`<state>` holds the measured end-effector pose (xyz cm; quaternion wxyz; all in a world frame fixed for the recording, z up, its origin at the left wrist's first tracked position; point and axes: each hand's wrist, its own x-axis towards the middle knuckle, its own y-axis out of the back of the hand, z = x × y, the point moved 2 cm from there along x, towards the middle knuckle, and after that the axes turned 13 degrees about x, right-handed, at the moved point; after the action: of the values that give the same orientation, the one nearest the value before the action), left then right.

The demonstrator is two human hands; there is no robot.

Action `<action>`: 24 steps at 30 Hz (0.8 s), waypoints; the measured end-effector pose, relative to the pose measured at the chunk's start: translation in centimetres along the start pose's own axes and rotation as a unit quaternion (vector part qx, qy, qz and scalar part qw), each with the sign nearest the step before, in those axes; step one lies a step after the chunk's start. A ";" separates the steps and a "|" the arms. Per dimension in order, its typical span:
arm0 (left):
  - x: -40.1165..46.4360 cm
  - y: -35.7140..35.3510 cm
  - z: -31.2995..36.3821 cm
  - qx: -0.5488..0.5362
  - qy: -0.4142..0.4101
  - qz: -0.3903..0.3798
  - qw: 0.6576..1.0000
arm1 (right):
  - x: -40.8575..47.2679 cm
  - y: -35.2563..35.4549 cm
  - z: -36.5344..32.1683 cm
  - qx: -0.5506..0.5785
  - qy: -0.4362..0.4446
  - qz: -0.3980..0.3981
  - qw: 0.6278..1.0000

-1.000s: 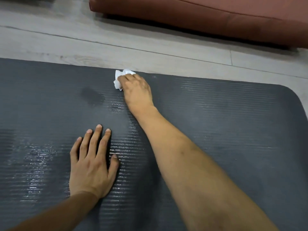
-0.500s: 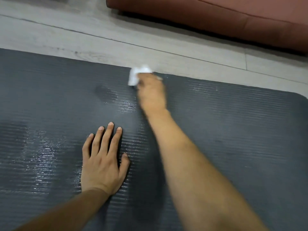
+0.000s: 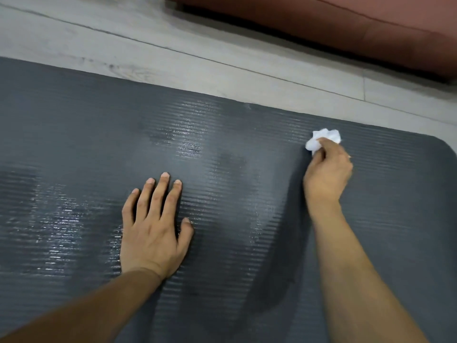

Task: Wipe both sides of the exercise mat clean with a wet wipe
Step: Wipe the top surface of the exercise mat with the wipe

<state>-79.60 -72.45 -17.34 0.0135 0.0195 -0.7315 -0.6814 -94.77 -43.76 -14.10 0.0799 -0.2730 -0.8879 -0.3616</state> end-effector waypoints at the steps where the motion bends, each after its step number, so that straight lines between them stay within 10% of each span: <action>1: 0.0 0.0 0.0 -0.001 0.001 0.001 1.000 | -0.9 -3.0 -0.7 0.005 0.019 -0.023 1.000; 6: -0.2 -0.1 0.0 -0.009 -0.001 0.011 1.000 | -8.8 -30.4 2.8 0.003 0.274 -0.282 0.919; 10: -0.1 0.0 -0.2 -0.009 -0.004 0.016 1.000 | -8.6 -10.4 -9.2 0.070 0.324 -0.331 0.883; 15: 0.1 0.2 0.0 -0.024 -0.001 0.017 1.000 | -2.0 4.0 4.6 -0.058 0.055 -0.137 0.987; 24: 0.1 0.5 0.6 0.009 0.014 -0.001 1.000 | -2.8 4.2 6.6 -0.041 -0.012 -0.069 0.997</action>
<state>-79.74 -71.81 -16.85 0.0224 0.0300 -0.7375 -0.6743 -89.79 -37.98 -17.34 0.0324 -0.2187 -0.8899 -0.3991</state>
